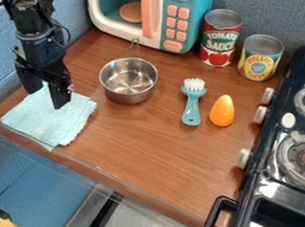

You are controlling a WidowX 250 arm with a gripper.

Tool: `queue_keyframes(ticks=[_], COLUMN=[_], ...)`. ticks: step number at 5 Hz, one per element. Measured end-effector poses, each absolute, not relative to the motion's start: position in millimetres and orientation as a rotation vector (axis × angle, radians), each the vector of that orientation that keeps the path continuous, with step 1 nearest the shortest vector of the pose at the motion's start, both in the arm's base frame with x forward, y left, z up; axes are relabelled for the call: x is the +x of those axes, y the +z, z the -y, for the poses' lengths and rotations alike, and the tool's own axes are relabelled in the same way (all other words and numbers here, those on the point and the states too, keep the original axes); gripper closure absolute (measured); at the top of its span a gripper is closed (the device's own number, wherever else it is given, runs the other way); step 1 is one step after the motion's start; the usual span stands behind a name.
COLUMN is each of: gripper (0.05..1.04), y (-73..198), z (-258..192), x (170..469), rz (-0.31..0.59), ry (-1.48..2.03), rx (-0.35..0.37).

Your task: Move the silver pot to the right of the white cloth

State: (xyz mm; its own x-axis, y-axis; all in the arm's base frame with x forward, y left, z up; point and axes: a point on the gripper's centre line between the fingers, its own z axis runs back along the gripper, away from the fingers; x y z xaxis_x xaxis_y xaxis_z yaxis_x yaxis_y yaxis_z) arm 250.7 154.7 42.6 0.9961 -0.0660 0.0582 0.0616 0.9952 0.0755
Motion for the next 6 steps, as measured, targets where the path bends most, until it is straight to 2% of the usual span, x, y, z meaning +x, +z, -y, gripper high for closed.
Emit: queue_keyframes(ticks=[1, 2, 3, 4, 6], gripper=[0.084, 0.084, 0.084, 0.084, 0.084], y=[33.4, 34.3, 45.1, 61.1, 46.5], z=[-151.2, -123.6, -103.3, -85.7, -64.2], x=[249.2, 262.8, 280.6, 308.3, 343.8], rz=[0.038, 0.07, 0.129, 0.212, 0.21], ry=[-0.074, -0.219, -0.298, -0.37, -0.439], rx=[0.05, -0.016, -0.046, -0.041, -0.026])
